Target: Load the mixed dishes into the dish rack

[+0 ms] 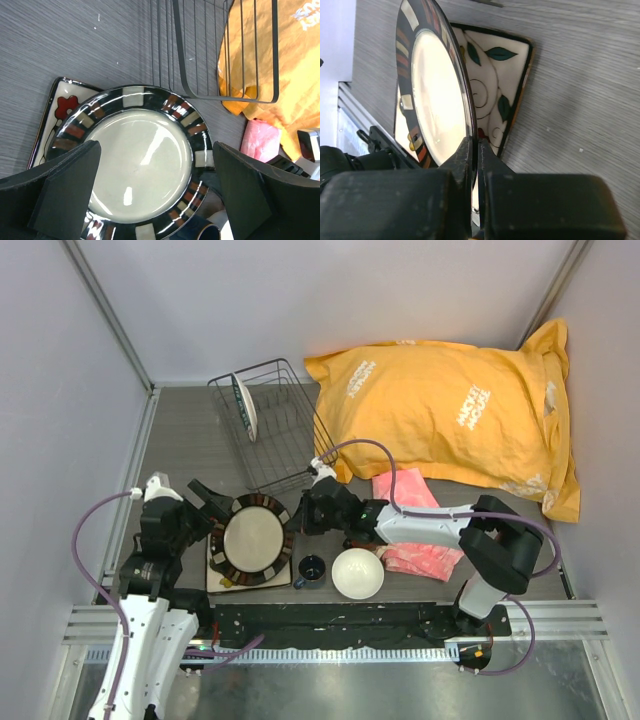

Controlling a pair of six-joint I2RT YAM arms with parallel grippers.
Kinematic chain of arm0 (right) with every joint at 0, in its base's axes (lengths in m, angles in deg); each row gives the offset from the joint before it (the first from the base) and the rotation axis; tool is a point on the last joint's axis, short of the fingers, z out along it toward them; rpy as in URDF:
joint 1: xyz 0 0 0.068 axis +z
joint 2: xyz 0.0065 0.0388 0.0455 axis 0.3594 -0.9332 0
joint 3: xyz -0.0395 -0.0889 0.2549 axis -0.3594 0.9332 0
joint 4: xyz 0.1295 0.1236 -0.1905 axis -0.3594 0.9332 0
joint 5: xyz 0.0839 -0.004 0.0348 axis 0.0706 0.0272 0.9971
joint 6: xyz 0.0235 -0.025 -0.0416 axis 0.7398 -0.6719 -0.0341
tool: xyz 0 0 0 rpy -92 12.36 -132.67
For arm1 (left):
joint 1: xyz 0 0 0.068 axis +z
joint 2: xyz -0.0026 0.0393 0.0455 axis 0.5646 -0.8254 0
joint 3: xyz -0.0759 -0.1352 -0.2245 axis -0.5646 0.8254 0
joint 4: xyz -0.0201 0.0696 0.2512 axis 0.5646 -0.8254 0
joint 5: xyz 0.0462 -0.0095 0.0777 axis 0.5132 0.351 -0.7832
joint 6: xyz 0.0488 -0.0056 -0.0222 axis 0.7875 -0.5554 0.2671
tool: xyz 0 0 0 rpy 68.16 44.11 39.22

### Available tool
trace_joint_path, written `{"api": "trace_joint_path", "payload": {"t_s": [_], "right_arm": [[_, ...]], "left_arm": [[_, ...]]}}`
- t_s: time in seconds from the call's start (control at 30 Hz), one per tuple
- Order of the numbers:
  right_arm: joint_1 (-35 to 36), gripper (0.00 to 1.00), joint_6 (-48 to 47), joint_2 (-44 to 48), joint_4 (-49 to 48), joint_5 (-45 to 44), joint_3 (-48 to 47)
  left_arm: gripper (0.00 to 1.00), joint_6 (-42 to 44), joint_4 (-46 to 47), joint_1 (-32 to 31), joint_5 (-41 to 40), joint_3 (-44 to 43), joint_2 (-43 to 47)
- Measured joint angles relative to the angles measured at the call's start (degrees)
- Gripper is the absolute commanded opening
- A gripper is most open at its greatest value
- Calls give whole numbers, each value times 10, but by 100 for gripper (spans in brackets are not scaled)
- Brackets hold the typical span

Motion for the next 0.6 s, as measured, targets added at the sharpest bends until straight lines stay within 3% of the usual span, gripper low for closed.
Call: {"api": "trace_joint_path", "payload": {"t_s": [0.2,0.6], "right_arm": [[-7,1,-5,21,22,0,8],[-50,1,-28,158,95,29,37]], "left_arm": [[100,0,1,0,0,5,0],[100,7,25,0,-21,-31,-21]]}}
